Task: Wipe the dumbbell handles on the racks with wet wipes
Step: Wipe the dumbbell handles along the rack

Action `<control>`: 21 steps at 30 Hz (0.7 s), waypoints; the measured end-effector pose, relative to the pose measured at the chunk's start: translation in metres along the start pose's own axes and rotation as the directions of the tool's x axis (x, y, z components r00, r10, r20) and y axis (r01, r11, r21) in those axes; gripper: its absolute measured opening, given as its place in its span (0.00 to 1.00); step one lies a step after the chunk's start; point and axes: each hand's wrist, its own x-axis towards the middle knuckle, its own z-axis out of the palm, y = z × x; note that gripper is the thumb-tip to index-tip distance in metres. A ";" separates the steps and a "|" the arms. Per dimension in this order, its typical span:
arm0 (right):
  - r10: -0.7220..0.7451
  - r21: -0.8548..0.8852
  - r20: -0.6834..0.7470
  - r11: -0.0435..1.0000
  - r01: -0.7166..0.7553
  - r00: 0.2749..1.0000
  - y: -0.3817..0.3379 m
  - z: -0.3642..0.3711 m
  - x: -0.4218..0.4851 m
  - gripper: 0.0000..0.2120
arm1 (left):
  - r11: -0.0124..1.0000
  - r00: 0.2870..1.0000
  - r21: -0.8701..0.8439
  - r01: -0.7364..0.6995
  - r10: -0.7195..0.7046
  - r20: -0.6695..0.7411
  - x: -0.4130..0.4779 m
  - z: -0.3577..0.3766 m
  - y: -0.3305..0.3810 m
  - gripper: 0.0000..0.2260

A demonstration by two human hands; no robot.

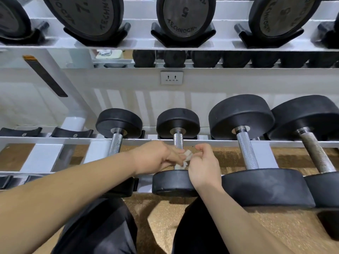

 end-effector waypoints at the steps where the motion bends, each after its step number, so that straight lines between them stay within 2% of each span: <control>1: 0.000 0.011 -0.001 1.000 0.000 1.000 0.001 0.000 0.000 0.17 | 0.997 0.999 -0.069 0.042 -0.040 0.033 -0.003 -0.006 0.005 0.12; 4: -0.016 0.003 -0.012 1.000 0.017 1.000 0.003 0.000 -0.001 0.16 | 0.901 0.972 -0.370 0.228 -0.192 0.132 -0.017 -0.015 0.019 0.10; 5: -0.026 0.001 -0.013 1.000 0.026 1.000 0.004 0.000 0.000 0.16 | 0.861 0.959 -0.423 0.284 -0.266 0.103 -0.019 -0.015 0.020 0.10; 6: -0.032 -0.007 -0.010 0.999 0.032 0.999 0.004 -0.001 -0.001 0.16 | 0.822 0.935 -0.470 0.321 -0.355 0.016 -0.019 -0.014 0.019 0.10; 7: -0.043 -0.027 -0.004 0.999 0.043 0.999 0.003 -0.001 -0.002 0.16 | 0.783 0.875 -0.521 0.341 -0.466 -0.128 -0.020 -0.010 0.013 0.10; 8: -0.042 -0.062 0.004 0.997 0.042 0.999 0.002 -0.002 -0.003 0.17 | 0.738 0.757 -0.576 0.351 -0.586 -0.289 -0.019 -0.009 0.010 0.09; 9: -0.044 -0.106 0.008 0.993 0.045 0.999 0.000 -0.002 -0.003 0.17 | 0.695 0.598 -0.632 0.343 -0.680 -0.424 -0.017 -0.006 0.007 0.09; 10: -0.047 -0.164 0.026 0.985 0.051 0.999 -0.002 -0.003 -0.002 0.17 | 0.649 0.460 -0.681 0.339 -0.746 -0.482 -0.013 -0.003 0.007 0.09; 11: -0.056 -0.223 0.051 0.973 0.066 0.997 -0.006 -0.003 -0.001 0.18 | 0.585 0.386 -0.734 0.344 -0.801 -0.458 -0.009 0.002 0.009 0.10; 12: -0.054 -0.260 0.081 0.963 0.073 0.995 -0.011 -0.003 0.002 0.18 | 0.484 0.379 -0.801 0.353 -0.856 -0.350 -0.004 0.010 0.011 0.11; 13: -0.047 -0.263 0.100 0.962 0.072 0.994 -0.015 -0.003 0.005 0.18 | 0.334 0.398 -0.867 0.369 -0.900 -0.178 0.002 0.019 0.012 0.11; 15: -0.012 -0.153 0.128 0.988 0.032 0.992 -0.024 -0.002 0.010 0.15 | 0.013 0.419 -0.914 0.405 -0.891 0.173 0.015 0.034 0.011 0.08; 16: 0.006 -0.102 0.119 0.995 0.006 0.993 -0.026 0.000 0.010 0.12 | -0.069 0.444 -0.906 0.418 -0.854 0.270 0.020 0.037 0.010 0.07; 18: 0.016 -0.073 0.104 0.997 -0.008 0.994 -0.025 0.005 0.009 0.12 | -0.152 0.505 -0.898 0.413 -0.782 0.364 0.029 0.036 0.006 0.11; 21: -0.019 -0.076 0.065 0.997 0.024 0.998 -0.023 0.009 0.008 0.15 | -0.257 0.533 -0.912 0.320 -0.747 0.398 0.042 0.026 -0.005 0.16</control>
